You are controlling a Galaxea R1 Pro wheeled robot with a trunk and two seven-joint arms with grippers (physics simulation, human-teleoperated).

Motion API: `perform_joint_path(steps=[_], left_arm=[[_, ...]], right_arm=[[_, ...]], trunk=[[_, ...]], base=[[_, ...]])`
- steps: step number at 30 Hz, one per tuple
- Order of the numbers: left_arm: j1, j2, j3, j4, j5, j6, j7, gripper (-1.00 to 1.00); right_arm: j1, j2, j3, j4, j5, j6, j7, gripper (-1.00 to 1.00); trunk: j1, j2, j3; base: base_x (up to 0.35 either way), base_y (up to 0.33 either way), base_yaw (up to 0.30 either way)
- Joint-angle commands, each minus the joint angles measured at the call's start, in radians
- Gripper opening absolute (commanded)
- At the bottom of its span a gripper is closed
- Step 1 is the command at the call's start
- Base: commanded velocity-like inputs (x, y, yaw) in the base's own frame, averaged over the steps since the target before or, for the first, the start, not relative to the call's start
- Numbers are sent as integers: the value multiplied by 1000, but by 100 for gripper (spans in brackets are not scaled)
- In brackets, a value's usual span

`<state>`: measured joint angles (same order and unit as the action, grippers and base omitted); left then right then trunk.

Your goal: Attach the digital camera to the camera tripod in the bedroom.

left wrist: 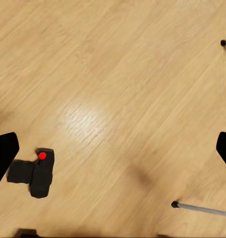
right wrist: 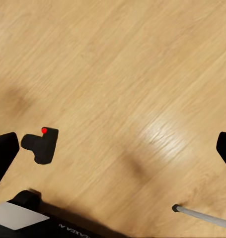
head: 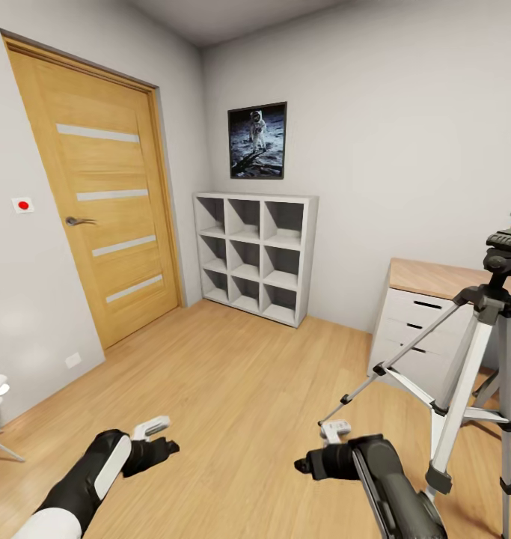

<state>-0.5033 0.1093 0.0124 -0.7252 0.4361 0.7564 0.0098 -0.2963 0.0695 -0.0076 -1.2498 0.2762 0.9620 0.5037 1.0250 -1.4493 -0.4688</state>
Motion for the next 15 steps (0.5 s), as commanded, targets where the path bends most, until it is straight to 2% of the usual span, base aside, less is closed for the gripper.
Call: perform_joint_path(steps=[1, 6, 15], left_arm=[[-10, -9, 1, 6, 2, 4, 1, 100], [-35, -50, -2, 24, -8, -4, 1, 100], [-43, -65, -9, 23, -13, -62, 0, 100]], right_arm=[[-4, 1, -1, -1, 4, 4, 9, 100], [-13, 4, -1, -23, -19, 10, 10, 100], [-16, 7, 5, -69, -25, 12, 11, 100]], trunk=[[0, -1, -1], [0, -1, -1], [0, -1, -1]], base=[[0, 0, 0], [0, 0, 0], [0, 0, 0]])
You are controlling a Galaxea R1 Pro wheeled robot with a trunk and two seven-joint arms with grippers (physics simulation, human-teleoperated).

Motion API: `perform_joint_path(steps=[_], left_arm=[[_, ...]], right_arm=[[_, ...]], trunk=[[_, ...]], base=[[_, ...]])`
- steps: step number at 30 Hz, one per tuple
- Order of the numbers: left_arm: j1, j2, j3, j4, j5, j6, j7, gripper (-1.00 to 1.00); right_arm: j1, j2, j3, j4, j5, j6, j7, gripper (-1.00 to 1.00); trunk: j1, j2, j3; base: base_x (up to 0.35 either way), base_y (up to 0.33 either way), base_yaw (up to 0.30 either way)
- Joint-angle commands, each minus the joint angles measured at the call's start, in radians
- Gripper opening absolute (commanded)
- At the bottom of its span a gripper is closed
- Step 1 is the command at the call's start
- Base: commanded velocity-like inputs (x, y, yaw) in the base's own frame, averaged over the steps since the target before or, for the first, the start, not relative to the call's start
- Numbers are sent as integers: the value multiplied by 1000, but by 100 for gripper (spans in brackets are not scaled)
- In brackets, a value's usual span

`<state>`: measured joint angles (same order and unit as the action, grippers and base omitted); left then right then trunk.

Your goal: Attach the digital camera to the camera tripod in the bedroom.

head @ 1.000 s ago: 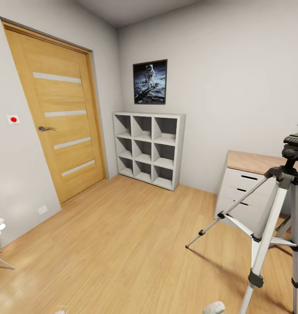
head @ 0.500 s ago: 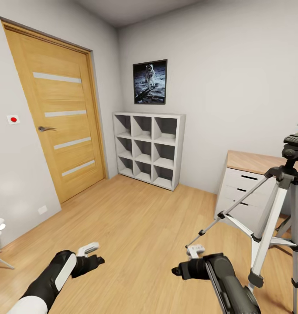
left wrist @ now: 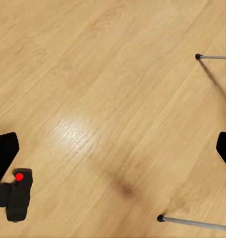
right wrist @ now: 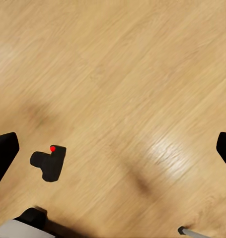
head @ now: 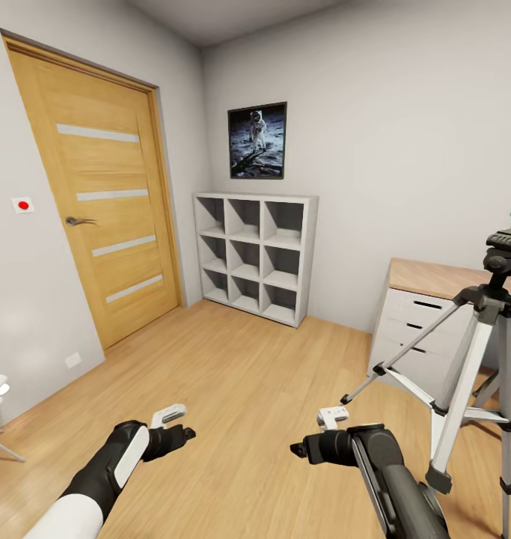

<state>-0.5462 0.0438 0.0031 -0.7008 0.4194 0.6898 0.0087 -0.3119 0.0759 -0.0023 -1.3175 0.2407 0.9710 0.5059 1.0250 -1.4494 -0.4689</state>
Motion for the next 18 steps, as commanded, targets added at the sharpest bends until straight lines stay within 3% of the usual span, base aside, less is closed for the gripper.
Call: perform_joint_path(steps=[1, 10, 18], left_arm=[[-1, 0, 0, -2, 4, 1, 1, 100], [-1, -5, 6, -3, 5, -5, 0, 100], [-1, -5, 5, -5, 4, -4, 1, 100]], right_arm=[[-1, 0, -1, -3, 11, 3, 8, 100], [-1, -15, -19, -9, 13, 6, 5, 100], [-1, -13, -20, -11, 13, 15, 5, 100]], trunk=[[0, -1, -1], [0, -1, -1], [0, -1, -1]], base=[[0, 0, 0], [0, 0, 0], [0, 0, 0]])
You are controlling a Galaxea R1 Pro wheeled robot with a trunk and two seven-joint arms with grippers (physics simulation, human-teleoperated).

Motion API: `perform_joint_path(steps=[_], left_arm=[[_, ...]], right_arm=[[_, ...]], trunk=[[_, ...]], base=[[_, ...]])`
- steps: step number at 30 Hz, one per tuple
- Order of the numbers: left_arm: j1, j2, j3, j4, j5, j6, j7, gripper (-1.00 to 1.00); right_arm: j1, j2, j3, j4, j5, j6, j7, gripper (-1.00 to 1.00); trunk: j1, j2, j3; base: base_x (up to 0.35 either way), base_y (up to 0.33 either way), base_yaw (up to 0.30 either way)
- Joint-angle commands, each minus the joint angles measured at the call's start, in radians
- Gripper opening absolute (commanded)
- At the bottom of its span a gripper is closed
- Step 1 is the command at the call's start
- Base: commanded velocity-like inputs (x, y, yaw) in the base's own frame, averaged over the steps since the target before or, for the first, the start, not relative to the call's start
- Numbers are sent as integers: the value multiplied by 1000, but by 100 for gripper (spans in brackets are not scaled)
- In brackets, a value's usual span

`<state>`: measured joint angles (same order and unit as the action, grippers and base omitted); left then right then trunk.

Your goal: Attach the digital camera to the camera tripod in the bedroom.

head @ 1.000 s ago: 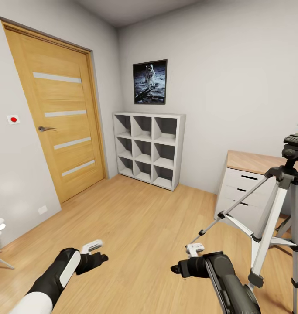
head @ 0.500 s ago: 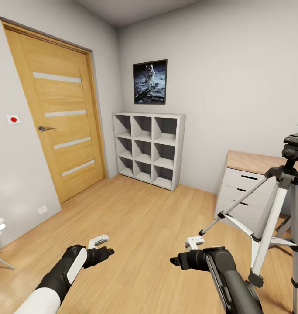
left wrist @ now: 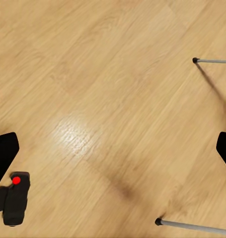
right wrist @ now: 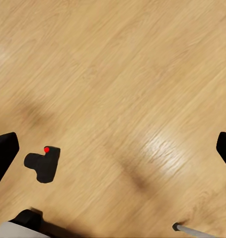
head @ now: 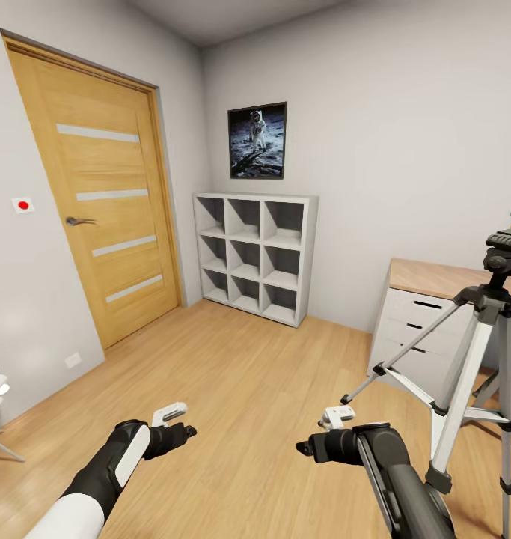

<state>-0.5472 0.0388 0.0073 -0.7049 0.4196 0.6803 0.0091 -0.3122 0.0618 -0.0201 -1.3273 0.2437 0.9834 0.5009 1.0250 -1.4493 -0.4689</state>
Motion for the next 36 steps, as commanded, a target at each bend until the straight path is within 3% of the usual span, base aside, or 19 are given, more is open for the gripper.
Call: perform_joint_path(steps=[1, 8, 36], left_arm=[[0, 0, 1, -1, 4, 5, 1, 100], [-1, 0, 2, -7, 5, 5, 0, 100], [0, 4, 4, -16, 10, 27, 0, 100]], right_arm=[[-1, 2, -2, -1, 11, 3, 10, 100], [-1, 2, -3, -1, 12, 4, 9, 100], [-1, 0, -6, -1, 8, 64, 9, 100]], trunk=[[0, -1, -1], [0, -1, -1], [107, -197, -89]], base=[[0, 0, 0], [0, 0, 0], [0, 0, 0]])
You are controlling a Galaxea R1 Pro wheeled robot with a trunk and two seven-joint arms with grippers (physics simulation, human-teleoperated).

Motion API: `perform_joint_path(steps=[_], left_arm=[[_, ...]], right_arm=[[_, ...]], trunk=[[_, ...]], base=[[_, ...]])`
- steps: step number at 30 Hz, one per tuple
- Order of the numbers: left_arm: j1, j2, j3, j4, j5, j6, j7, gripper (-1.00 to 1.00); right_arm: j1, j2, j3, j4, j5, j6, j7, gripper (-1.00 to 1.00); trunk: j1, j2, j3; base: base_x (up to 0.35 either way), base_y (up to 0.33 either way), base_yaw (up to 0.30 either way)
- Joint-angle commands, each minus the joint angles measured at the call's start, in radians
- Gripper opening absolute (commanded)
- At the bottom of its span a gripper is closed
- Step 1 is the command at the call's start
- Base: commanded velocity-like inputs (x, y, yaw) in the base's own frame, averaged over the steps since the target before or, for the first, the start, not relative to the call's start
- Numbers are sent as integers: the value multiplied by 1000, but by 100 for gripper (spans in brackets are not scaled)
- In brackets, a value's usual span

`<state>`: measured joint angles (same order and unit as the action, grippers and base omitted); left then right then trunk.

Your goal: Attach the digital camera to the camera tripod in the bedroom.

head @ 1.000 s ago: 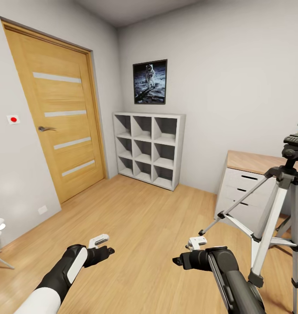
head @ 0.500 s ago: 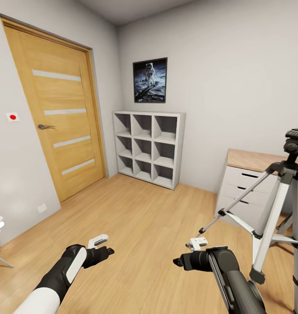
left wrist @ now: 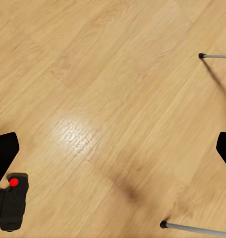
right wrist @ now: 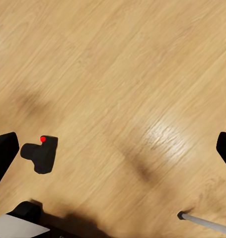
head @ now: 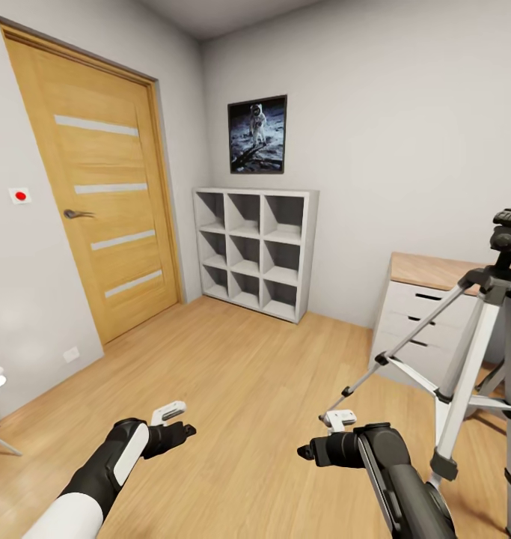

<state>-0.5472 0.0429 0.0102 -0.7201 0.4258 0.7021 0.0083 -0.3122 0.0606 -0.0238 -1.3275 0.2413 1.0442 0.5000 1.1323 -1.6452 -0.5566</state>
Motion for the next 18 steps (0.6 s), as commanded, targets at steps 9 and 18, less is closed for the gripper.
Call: perform_joint_path(steps=[9, 18], left_arm=[[-1, 2, 0, 0, -1, 5, 1, 100], [0, 2, -4, 5, -2, 5, 2, 100]], right_arm=[[-1, 4, -2, -1, 10, 3, 8, 100], [-1, 5, -2, -1, 10, 0, 7, 100]], trunk=[[35, -64, -29], [69, -127, -58]], base=[[0, 0, 0], [0, 0, 0]])
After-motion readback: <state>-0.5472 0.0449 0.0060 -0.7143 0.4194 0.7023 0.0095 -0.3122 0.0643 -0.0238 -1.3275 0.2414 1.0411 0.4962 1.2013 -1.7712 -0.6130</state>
